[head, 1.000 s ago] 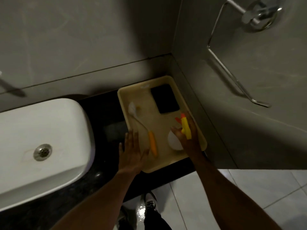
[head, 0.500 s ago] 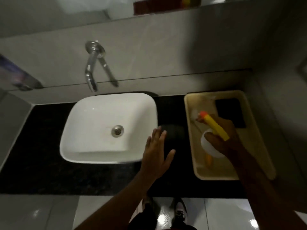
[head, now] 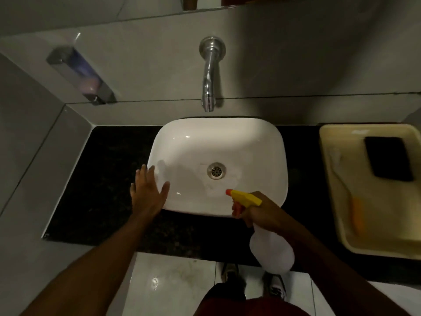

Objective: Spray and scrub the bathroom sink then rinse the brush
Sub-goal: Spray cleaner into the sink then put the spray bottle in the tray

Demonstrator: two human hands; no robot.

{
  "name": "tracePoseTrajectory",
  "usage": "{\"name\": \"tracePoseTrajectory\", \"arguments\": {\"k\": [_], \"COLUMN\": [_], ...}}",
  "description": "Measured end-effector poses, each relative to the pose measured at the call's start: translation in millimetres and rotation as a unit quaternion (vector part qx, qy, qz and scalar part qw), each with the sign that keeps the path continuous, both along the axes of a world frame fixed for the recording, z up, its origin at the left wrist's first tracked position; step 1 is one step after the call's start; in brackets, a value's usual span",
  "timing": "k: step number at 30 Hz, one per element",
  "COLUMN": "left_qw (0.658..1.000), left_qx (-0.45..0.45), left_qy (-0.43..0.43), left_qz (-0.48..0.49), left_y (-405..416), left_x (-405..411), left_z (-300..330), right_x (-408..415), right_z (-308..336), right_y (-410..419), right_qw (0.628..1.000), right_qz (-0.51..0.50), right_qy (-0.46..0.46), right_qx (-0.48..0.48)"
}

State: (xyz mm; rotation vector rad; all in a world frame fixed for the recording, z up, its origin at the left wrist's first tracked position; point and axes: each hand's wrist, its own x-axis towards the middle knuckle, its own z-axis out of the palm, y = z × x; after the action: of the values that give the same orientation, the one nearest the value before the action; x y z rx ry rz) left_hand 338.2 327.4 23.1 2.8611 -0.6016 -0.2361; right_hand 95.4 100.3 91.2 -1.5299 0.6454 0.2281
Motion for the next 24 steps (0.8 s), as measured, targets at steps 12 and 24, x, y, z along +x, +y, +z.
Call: {"name": "tracePoseTrajectory", "arguments": {"k": [12, 24], "left_qw": [1.0, 0.999], "left_qx": [0.017, 0.027], "left_qy": [0.011, 0.004], "left_qz": [0.004, 0.016], "left_y": [-24.3, -25.1], "left_x": [11.8, 14.0], "left_z": [-12.0, -13.9], "right_x": [42.9, 34.7], "right_z": [-20.9, -24.7], "right_y": [-34.1, -44.2], "right_qw": [0.936, 0.922], "right_qz": [0.03, -0.053], "right_qy": [0.219, 0.218], "right_qx": [-0.274, -0.315]}}
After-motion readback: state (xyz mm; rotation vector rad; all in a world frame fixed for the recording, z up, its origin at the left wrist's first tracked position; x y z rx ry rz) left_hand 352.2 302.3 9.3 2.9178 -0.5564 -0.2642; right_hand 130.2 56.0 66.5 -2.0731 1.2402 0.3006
